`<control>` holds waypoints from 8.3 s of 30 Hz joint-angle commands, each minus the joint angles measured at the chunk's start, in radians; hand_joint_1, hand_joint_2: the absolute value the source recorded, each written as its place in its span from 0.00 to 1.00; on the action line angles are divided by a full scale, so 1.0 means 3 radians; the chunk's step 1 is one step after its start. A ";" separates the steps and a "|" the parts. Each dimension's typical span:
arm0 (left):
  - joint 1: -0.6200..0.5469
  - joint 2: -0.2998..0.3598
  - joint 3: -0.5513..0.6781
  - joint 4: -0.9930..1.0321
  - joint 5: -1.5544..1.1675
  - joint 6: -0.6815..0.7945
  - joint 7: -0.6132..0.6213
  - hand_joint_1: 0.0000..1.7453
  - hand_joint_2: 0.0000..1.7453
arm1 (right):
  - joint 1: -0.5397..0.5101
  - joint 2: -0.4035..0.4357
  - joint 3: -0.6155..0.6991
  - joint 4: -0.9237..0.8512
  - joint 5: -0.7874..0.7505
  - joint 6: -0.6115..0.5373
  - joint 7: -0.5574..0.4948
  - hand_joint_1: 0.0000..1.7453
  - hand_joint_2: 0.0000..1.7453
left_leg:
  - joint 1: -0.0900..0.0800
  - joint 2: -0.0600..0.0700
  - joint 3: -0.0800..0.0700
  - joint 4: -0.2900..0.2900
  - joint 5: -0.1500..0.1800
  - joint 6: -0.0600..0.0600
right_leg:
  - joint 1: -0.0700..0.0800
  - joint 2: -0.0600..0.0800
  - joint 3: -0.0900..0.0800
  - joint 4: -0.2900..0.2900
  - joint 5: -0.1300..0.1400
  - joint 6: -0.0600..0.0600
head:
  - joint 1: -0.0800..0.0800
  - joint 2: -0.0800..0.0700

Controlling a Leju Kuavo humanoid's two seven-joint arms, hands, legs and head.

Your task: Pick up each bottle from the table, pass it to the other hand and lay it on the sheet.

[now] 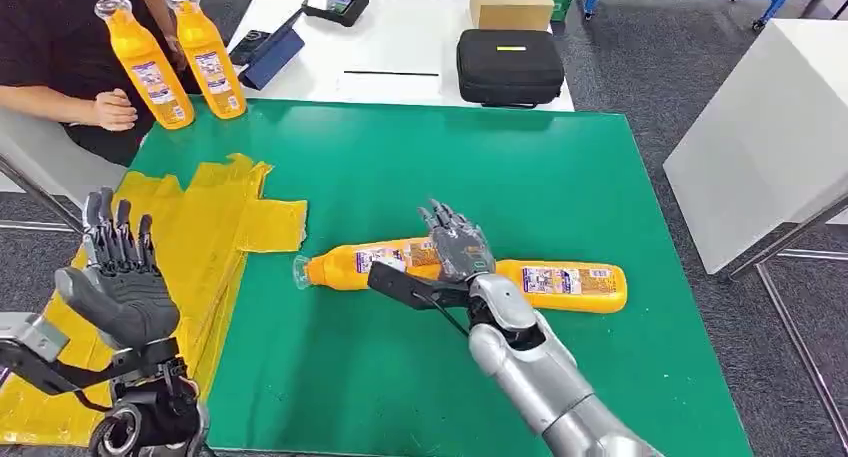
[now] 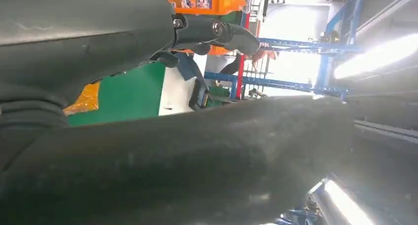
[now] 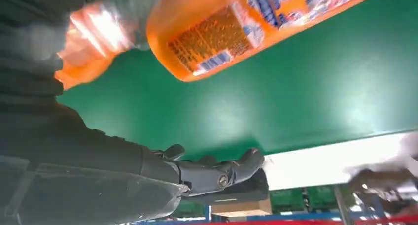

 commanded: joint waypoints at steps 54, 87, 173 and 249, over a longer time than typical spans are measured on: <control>-0.0206 -0.0116 -0.0255 0.0376 0.0402 0.0004 -0.0167 0.00 0.00 | -0.0815 0.0418 0.0368 0.2103 0.0370 0.0572 0.0182 0.00 1.00 | -0.0003 -0.0009 0.0022 -0.0001 -0.0009 -0.0004 | -0.0004 -0.0001 0.0018 0.0004 -0.0012 -0.0005 | 0.0000 0.0000; -0.0519 -0.0230 -0.0301 0.0703 0.0303 -0.0272 -0.0167 0.00 0.00 | -0.0914 0.0529 0.0157 0.1994 0.0408 0.0143 0.0148 0.00 1.00 | -0.0002 -0.0006 0.0004 -0.0001 0.0001 -0.0001 | -0.0001 -0.0003 0.0003 0.0001 -0.0002 -0.0002 | 0.0000 0.0000; -0.0517 -0.0298 -0.0361 0.0782 0.0477 -0.0262 -0.0244 0.00 0.00 | -0.0502 0.0510 0.0243 0.2179 0.0517 0.0576 0.0097 1.00 1.00 | 0.0000 -0.0012 0.0046 -0.0007 -0.0002 -0.0003 | 0.0000 -0.0007 0.0042 -0.0007 -0.0005 -0.0004 | -0.0001 0.0000; -0.0462 -0.0078 -0.0449 0.0682 0.0739 -0.0961 0.0581 0.00 1.00 | -0.0332 0.0700 0.0777 0.0352 -0.1435 0.0031 -0.0531 1.00 1.00 | -0.0002 -0.0014 0.0006 -0.0003 0.0003 0.0001 | -0.0002 -0.0010 0.0006 0.0001 -0.0001 0.0001 | -0.0001 0.0000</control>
